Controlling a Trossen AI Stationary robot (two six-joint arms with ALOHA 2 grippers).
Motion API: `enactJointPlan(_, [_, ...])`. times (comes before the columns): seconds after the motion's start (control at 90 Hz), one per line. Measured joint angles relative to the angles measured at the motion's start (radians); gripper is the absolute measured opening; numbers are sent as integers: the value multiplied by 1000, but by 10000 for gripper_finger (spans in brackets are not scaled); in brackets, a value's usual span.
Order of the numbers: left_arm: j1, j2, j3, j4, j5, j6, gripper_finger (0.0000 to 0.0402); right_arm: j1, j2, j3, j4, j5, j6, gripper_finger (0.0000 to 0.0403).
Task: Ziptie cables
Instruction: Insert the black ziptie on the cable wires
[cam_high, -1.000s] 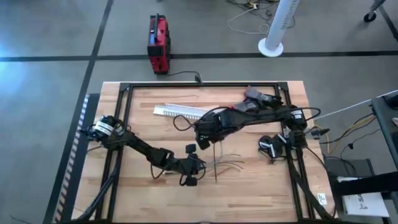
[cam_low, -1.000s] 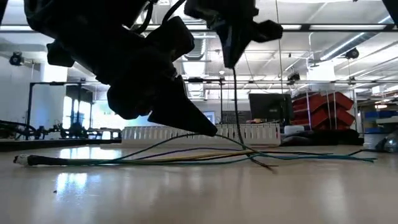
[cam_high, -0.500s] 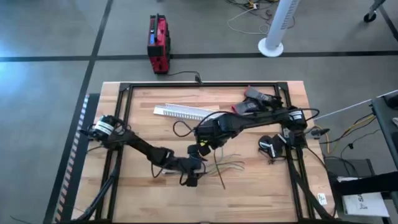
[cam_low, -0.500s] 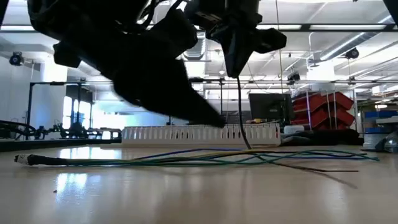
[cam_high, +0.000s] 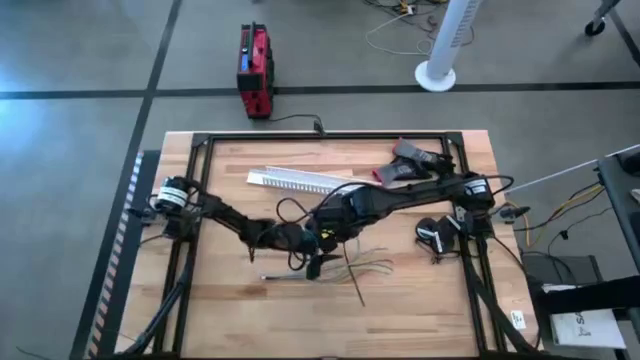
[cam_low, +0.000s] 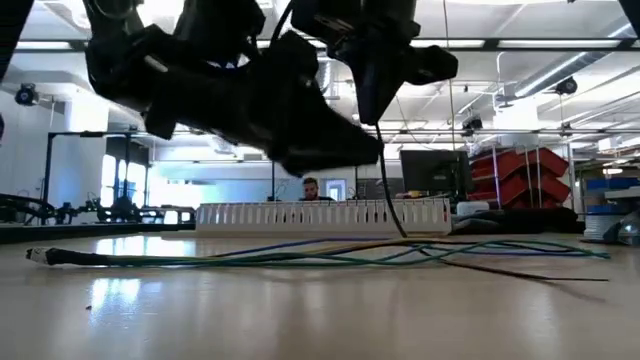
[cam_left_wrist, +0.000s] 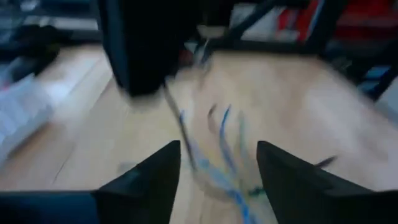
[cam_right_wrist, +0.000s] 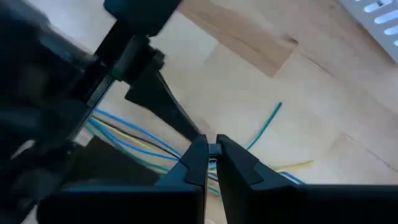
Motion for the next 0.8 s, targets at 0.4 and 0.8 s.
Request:
enactJointPlan(0.4, [29,23,30,14,-115,-38,86,1,-2,-21,28,22,12,7])
enactJointPlan(0.8, [28,26,7,9,-115,-20,1,40,-6,-23,14,136,-47,73])
